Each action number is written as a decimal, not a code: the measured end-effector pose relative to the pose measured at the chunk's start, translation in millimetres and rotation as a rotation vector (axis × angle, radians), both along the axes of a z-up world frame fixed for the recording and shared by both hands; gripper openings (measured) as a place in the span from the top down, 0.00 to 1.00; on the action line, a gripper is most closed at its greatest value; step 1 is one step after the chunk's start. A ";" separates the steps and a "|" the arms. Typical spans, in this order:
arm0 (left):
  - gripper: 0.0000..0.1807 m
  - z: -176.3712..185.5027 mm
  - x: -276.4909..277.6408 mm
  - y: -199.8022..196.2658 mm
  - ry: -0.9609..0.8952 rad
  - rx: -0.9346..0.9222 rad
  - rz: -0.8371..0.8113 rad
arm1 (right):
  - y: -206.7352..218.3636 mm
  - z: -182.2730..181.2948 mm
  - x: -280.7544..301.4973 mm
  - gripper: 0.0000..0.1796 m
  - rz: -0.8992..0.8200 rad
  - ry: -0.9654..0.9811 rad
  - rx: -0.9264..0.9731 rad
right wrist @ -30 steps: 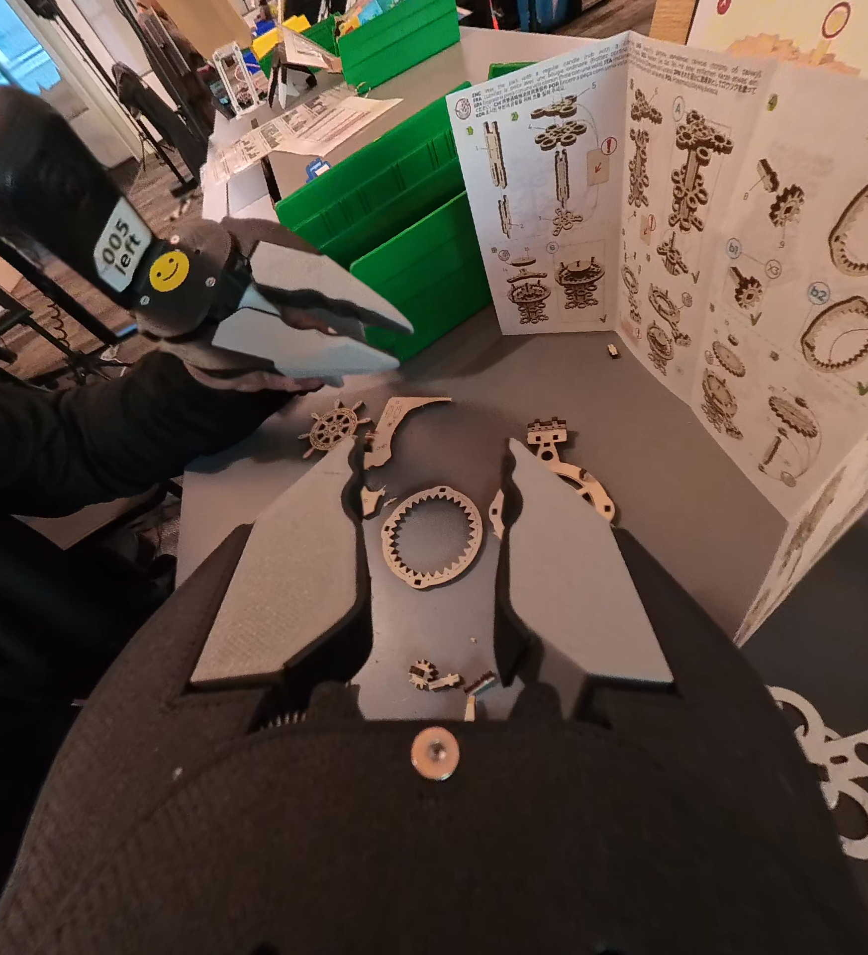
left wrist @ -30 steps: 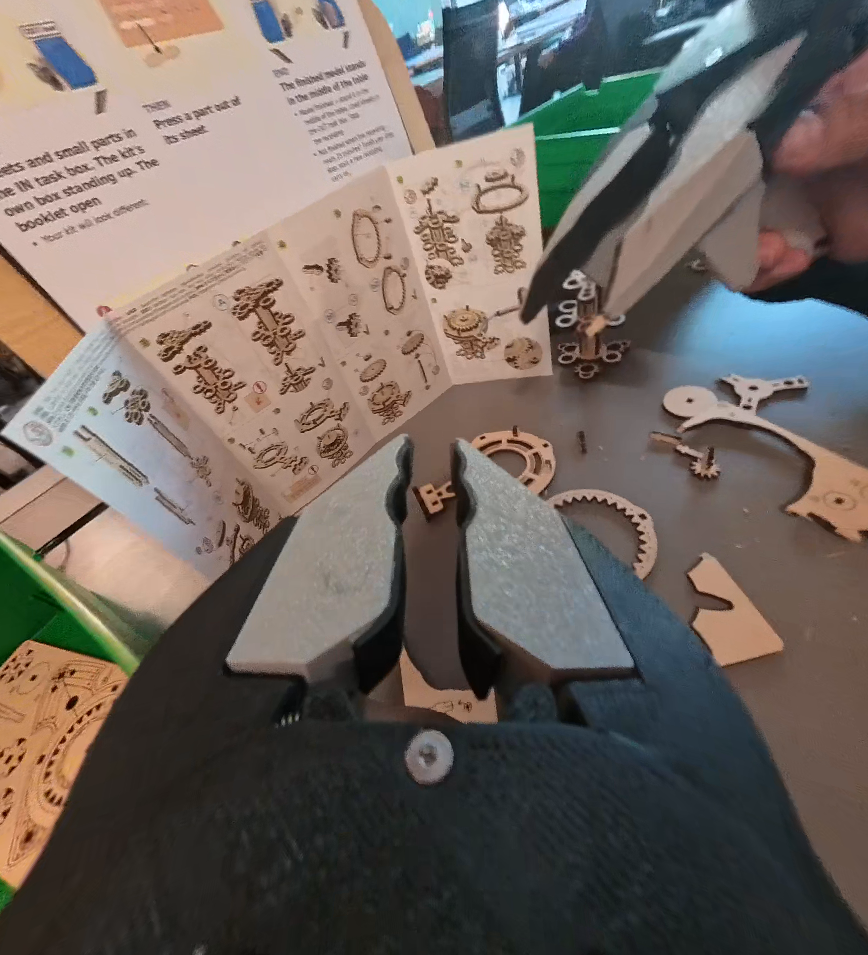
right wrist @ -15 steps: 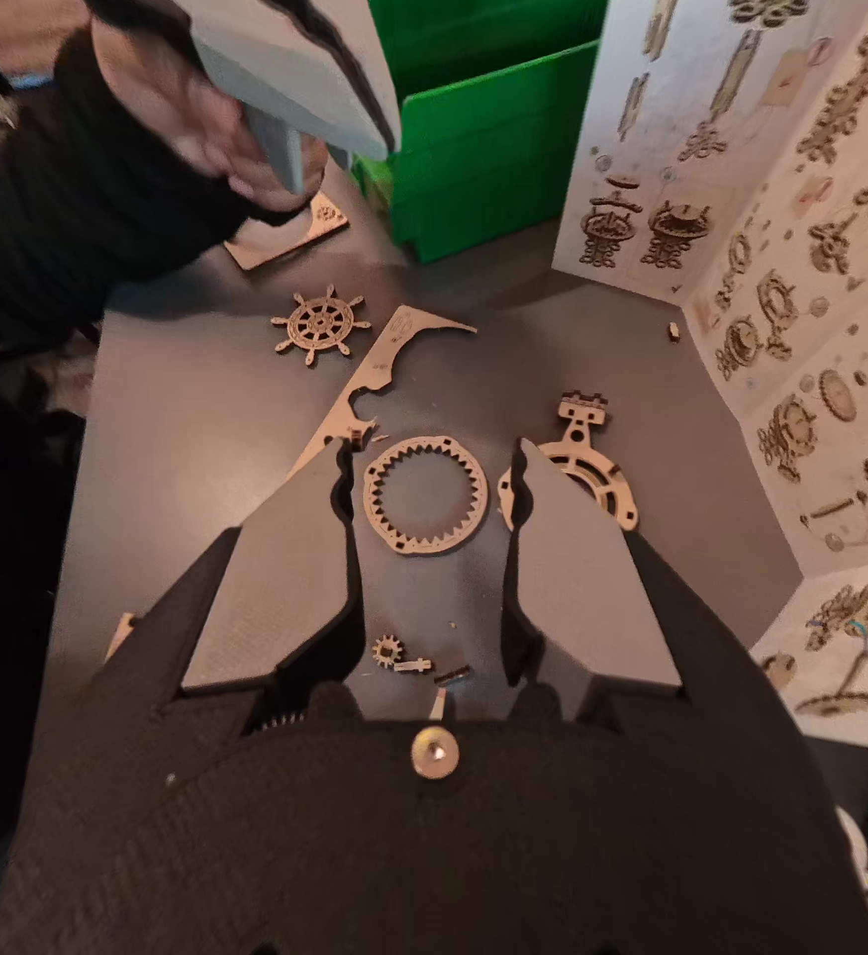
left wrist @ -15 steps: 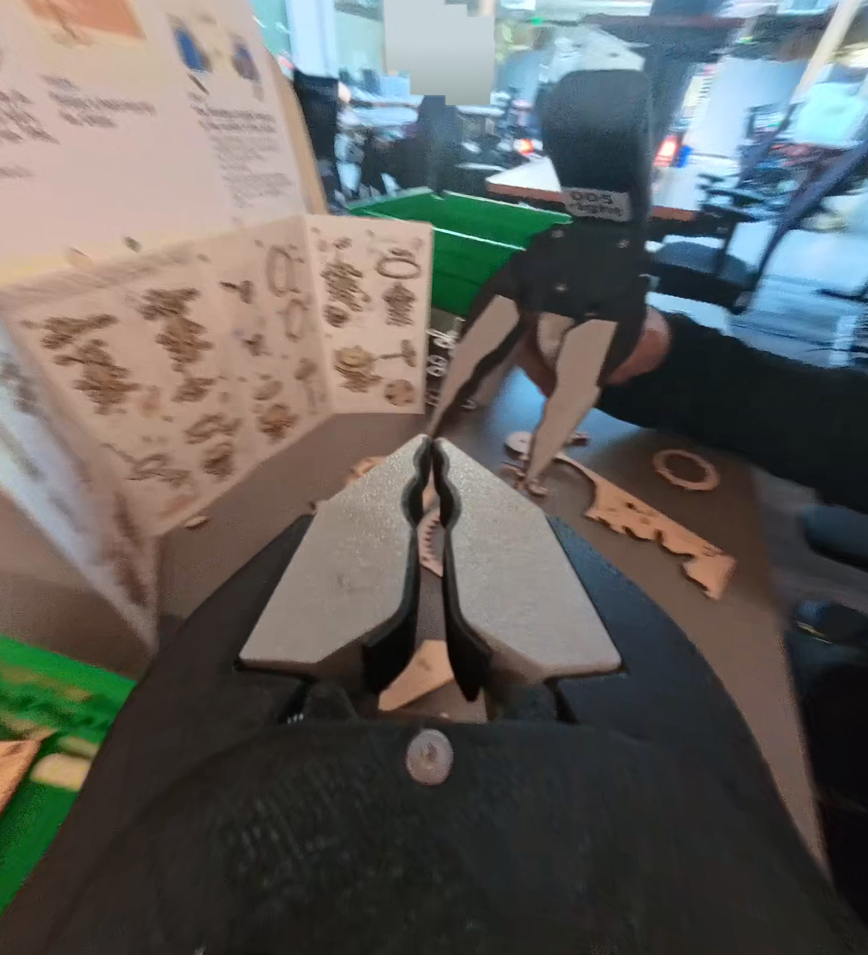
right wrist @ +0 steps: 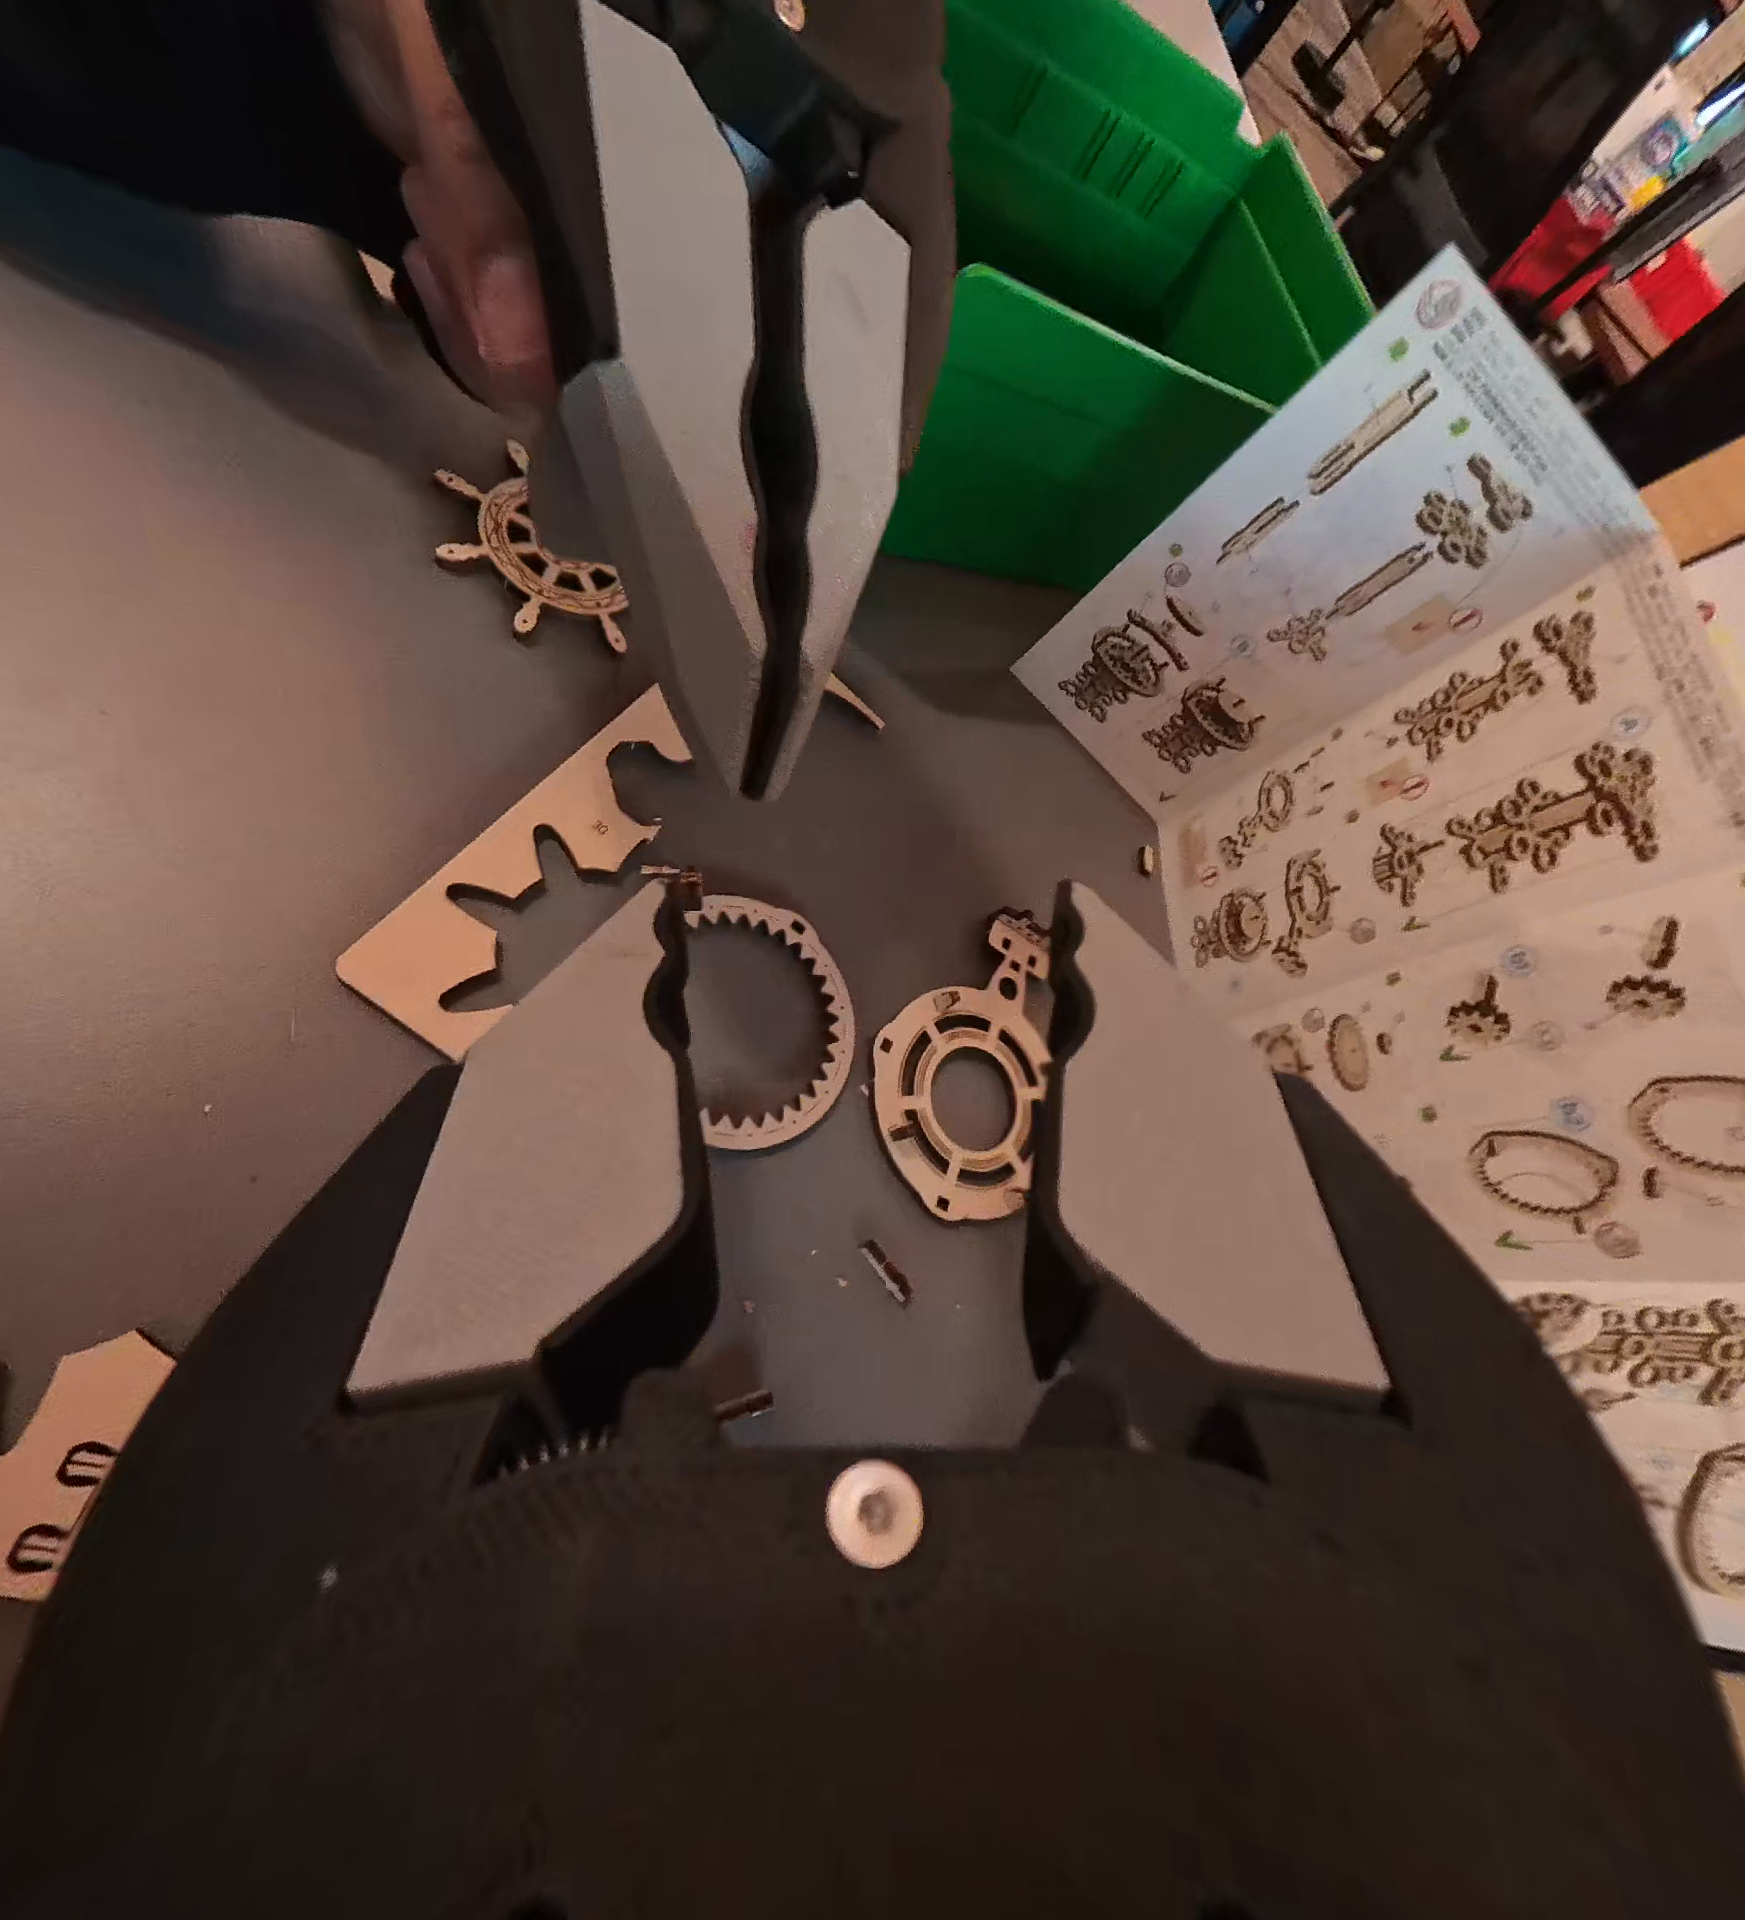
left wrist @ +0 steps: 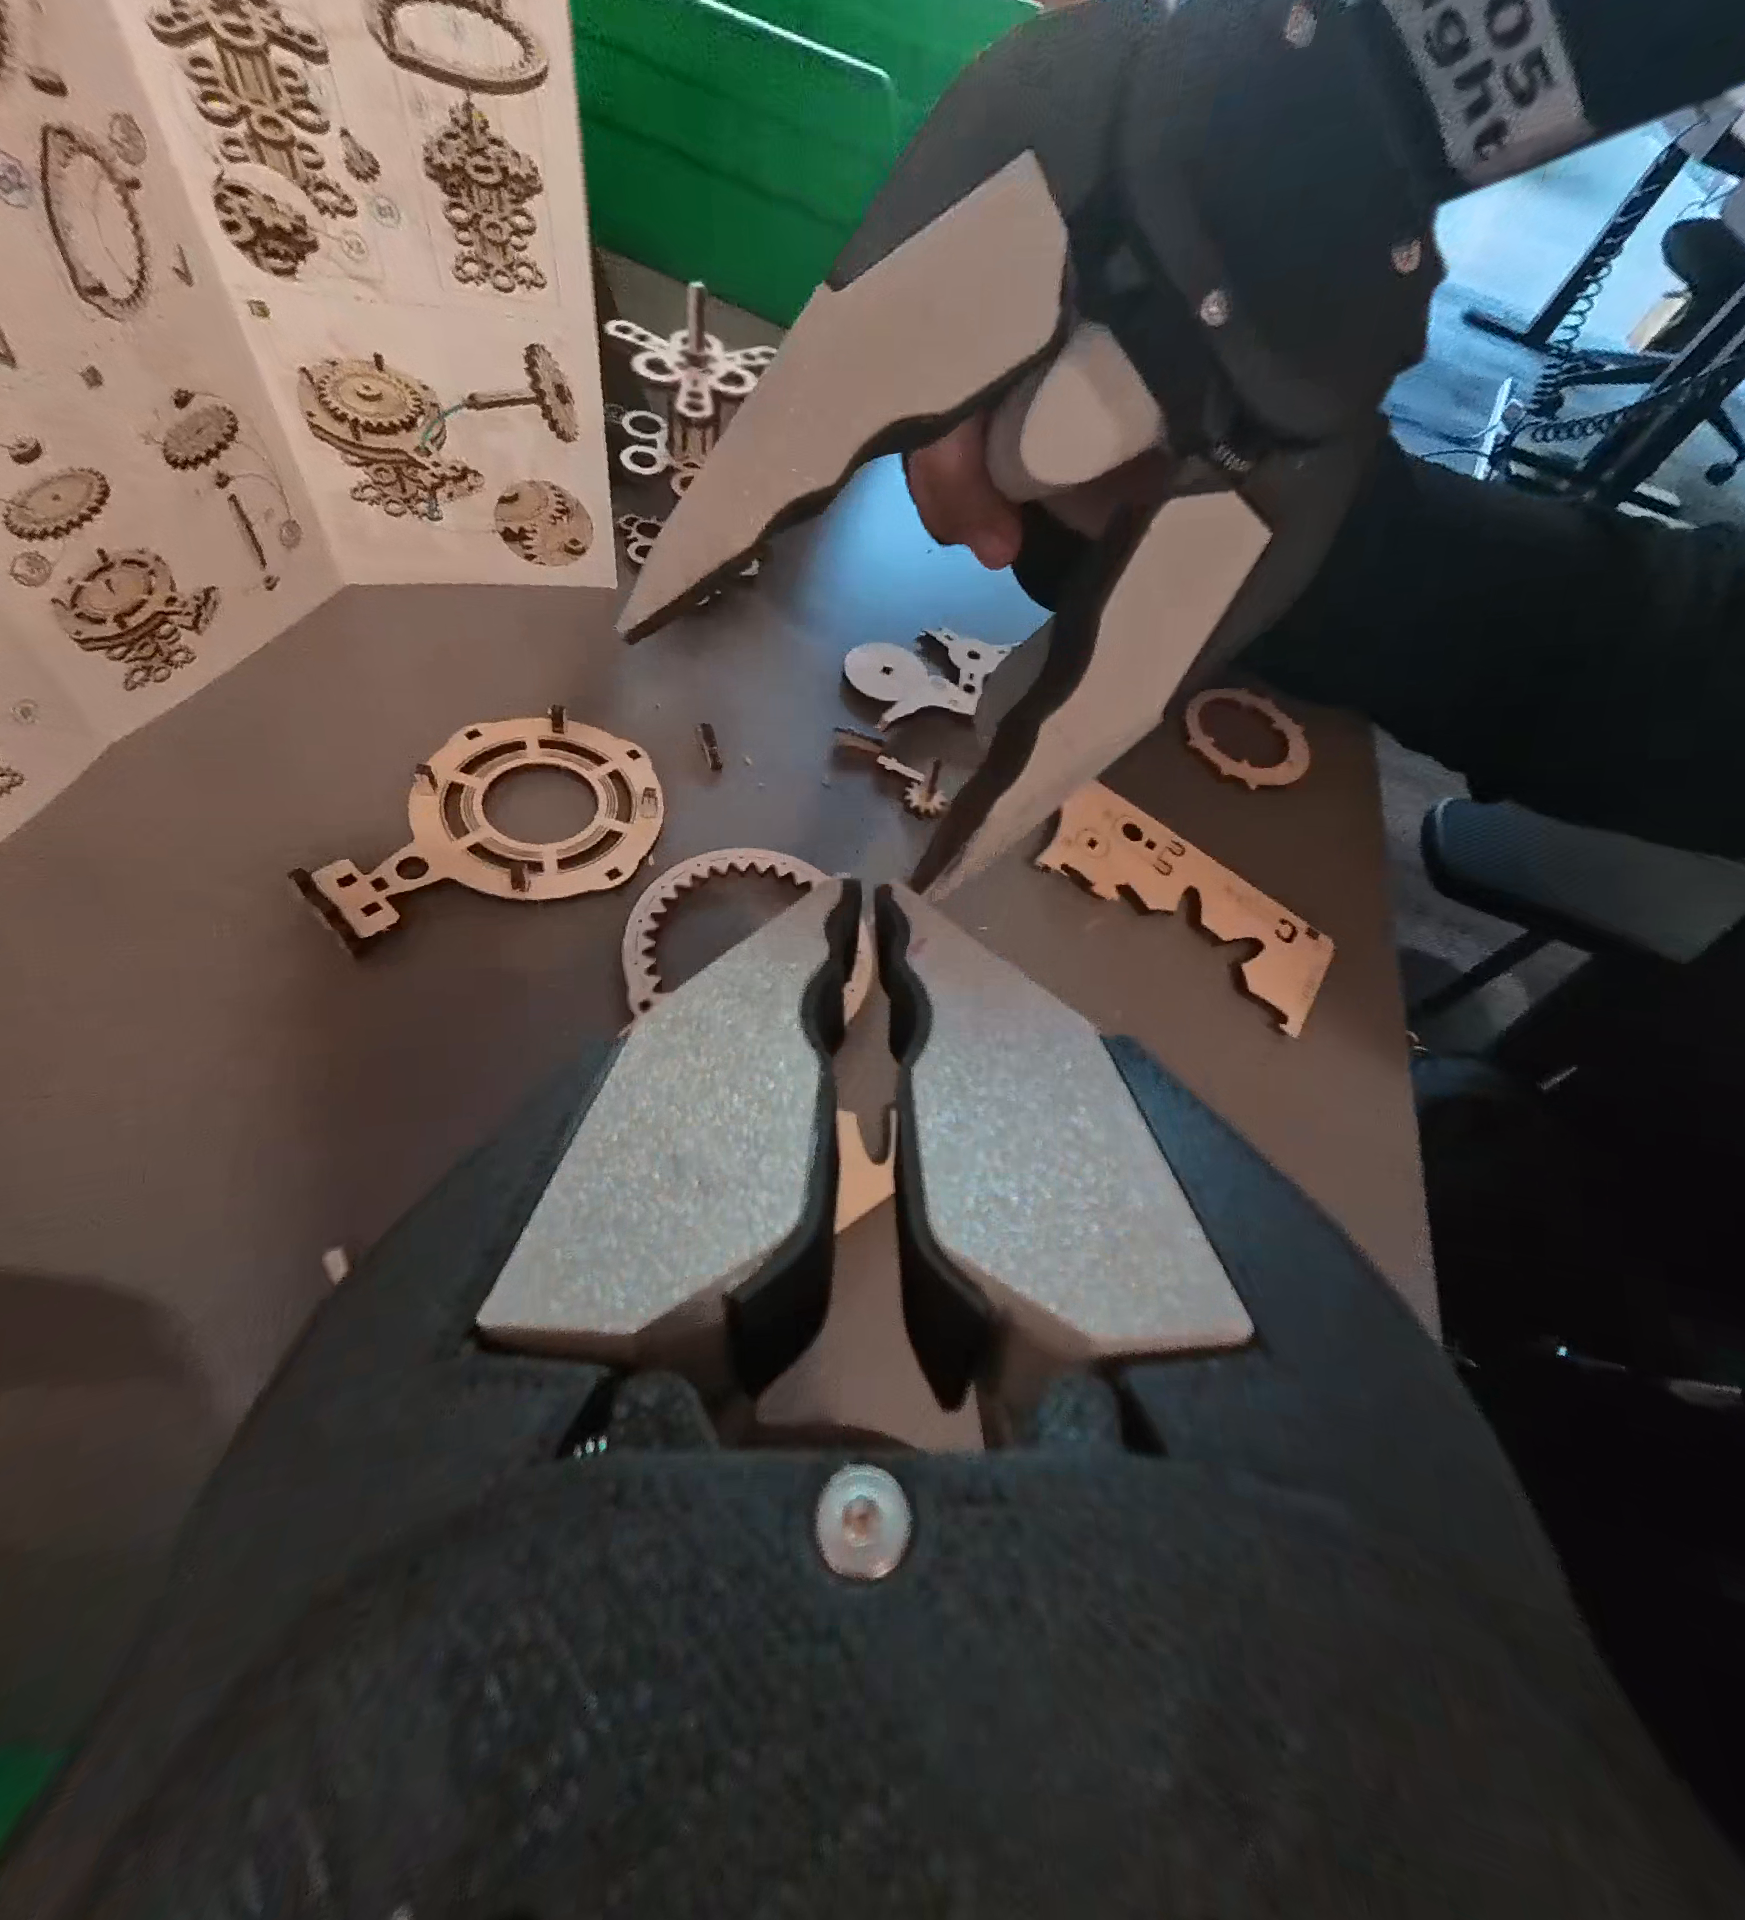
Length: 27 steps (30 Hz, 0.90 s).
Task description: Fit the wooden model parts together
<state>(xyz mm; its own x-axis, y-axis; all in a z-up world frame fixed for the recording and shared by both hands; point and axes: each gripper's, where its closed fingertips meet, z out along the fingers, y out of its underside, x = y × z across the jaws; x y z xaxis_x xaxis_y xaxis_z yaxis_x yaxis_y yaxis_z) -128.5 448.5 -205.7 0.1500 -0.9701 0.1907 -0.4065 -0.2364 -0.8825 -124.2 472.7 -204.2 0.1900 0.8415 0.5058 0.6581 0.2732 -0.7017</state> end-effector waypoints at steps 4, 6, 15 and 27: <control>0.98 -4.9 5.3 -10.2 0.018 -0.004 -0.047 | 2.4 2.9 -1.0 0.62 -0.013 -0.005 0.071; 0.92 -12.0 5.4 -9.7 0.060 0.025 -0.046 | 2.9 1.9 -0.7 0.62 -0.017 -0.007 0.068; 0.89 -21.6 4.6 -11.6 0.130 0.137 -0.070 | -0.7 0.9 -1.2 0.63 0.002 0.014 0.020; 1.00 -22.9 8.3 -22.5 0.132 0.182 -0.126 | -5.7 -0.7 -3.3 0.65 0.028 0.037 -0.040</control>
